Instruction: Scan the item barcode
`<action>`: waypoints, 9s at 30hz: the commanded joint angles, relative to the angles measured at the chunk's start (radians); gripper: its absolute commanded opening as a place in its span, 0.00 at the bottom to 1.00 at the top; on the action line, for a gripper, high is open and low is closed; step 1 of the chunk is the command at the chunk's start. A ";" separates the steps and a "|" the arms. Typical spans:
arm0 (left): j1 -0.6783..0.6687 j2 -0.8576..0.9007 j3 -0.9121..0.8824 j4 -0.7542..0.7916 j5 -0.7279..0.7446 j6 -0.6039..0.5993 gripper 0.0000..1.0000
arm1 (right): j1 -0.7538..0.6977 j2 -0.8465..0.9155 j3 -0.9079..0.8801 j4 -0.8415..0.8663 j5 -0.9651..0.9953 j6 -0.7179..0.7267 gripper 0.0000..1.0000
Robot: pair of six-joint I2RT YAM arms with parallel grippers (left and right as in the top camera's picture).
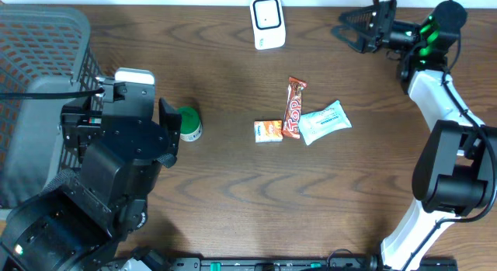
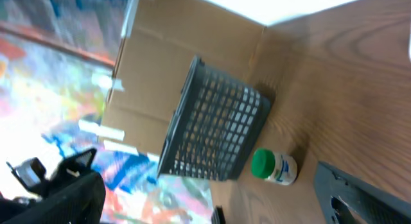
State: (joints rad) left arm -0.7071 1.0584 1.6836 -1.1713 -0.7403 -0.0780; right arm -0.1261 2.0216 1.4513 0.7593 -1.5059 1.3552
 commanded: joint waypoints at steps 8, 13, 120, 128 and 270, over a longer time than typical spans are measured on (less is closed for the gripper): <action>0.003 0.000 0.006 -0.003 -0.020 0.005 0.98 | 0.094 -0.017 0.013 -0.156 0.099 -0.269 0.98; 0.003 0.000 0.006 -0.003 -0.020 0.005 0.98 | 0.154 -0.019 0.013 -0.653 0.446 -0.592 0.99; 0.003 0.000 0.006 -0.003 -0.020 0.005 0.98 | 0.496 -0.117 0.103 -1.337 2.814 -0.885 0.01; 0.003 0.000 0.006 -0.003 -0.020 0.005 0.98 | 0.568 -0.089 0.071 -1.332 3.088 -0.867 0.01; 0.003 0.000 0.006 -0.003 -0.020 0.005 0.98 | 0.443 -0.072 -0.050 -1.731 0.438 -1.860 0.01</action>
State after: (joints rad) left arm -0.7071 1.0584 1.6836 -1.1713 -0.7403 -0.0780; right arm 0.3878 1.9694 1.4193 -0.9440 -0.7784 -0.1287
